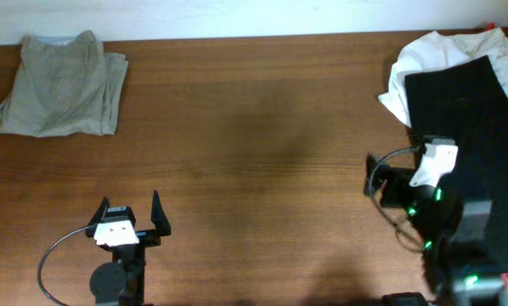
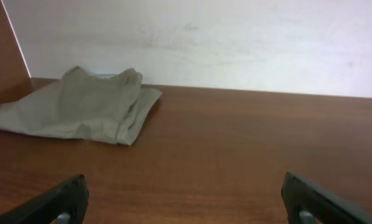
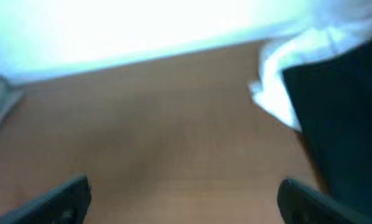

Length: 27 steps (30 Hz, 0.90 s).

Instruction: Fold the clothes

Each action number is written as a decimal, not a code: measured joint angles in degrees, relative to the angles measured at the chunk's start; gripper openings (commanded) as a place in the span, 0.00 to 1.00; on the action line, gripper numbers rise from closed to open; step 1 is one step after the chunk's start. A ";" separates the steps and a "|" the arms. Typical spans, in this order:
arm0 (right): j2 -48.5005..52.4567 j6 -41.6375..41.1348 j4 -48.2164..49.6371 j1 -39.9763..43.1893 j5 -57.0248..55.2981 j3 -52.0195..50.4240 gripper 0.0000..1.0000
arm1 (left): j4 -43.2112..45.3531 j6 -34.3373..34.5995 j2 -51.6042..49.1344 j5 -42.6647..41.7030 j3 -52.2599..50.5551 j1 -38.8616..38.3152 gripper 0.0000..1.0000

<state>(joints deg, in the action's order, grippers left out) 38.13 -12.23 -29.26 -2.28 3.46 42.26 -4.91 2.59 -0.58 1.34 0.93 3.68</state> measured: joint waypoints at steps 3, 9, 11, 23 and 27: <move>-20.28 0.02 16.94 -0.02 5.11 -24.37 0.99 | 0.17 -0.02 0.00 0.00 0.02 0.00 0.99; -35.43 0.04 20.98 -0.02 6.08 -35.43 0.99 | 0.07 -0.02 -0.04 0.00 0.02 0.00 0.99; -37.29 0.00 25.83 -0.02 5.40 -37.94 0.99 | 0.04 -0.02 -0.07 0.00 0.02 0.00 0.99; -37.33 0.00 25.51 -0.02 1.51 -41.66 0.99 | 0.04 -0.02 -0.04 0.00 0.02 0.00 0.99; -37.33 0.07 25.49 -0.02 1.51 -41.66 0.99 | 0.04 -0.02 -0.04 0.00 0.02 0.00 0.99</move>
<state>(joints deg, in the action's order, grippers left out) 0.80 -12.16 -3.77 -2.31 4.97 0.60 -4.86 2.57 -0.62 1.34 0.95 3.68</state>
